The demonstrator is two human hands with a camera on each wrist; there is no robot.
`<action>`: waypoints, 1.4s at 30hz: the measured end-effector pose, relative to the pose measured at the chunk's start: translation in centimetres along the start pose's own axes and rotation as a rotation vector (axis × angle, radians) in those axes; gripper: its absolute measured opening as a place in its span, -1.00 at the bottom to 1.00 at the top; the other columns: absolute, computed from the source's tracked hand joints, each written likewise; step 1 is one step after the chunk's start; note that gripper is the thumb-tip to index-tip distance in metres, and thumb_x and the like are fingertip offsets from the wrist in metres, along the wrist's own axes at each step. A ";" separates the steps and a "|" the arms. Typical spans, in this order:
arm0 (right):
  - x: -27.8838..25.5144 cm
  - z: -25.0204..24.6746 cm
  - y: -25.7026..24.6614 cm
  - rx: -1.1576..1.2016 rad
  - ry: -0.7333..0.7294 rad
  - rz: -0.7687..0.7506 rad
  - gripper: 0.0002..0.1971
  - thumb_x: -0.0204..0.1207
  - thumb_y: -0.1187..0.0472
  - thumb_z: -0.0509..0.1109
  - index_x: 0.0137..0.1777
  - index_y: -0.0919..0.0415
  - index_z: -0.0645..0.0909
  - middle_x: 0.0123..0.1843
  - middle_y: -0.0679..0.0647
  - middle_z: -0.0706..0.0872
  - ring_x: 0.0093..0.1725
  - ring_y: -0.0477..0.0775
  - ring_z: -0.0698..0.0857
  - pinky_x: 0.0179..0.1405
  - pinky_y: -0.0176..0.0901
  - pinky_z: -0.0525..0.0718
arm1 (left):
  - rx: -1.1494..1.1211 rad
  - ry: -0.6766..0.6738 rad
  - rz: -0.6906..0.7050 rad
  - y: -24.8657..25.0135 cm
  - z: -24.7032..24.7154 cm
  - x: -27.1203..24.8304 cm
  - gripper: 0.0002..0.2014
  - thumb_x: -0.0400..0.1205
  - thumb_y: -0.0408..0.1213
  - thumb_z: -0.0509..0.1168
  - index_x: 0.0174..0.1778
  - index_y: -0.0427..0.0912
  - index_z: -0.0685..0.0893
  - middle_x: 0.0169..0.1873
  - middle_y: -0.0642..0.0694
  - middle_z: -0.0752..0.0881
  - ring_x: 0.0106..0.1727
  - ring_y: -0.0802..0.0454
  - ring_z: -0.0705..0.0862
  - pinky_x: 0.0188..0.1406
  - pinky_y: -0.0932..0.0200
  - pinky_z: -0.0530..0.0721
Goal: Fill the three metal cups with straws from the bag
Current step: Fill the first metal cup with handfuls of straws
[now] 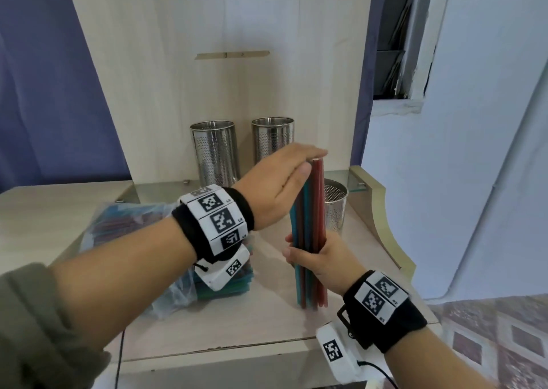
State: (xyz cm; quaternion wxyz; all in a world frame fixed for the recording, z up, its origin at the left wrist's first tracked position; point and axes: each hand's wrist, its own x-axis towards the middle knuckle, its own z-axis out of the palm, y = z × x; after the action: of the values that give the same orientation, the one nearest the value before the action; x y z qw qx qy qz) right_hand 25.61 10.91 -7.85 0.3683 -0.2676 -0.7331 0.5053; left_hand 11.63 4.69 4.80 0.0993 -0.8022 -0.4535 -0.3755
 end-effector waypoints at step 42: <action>0.3 0.1 1.4 -0.098 0.117 -0.050 -0.64 0.16 -0.30 0.49 -0.24 -0.04 0.65 -0.30 -0.03 0.74 -0.19 0.04 0.74 0.04 0.21 0.72 | 0.412 -0.407 -0.565 -7.1 -1.4 -6.9 -0.85 0.74 -0.08 0.12 -0.01 -0.07 0.38 -0.18 -0.04 0.60 -0.22 -0.03 0.57 -0.20 0.09 0.45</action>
State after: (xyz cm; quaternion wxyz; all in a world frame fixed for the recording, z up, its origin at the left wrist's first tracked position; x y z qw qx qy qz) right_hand 25.40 11.59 -9.12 0.4098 -0.2958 -0.7405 0.4430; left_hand 3.07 3.56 -0.25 0.0591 -0.6672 -0.7323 -0.1225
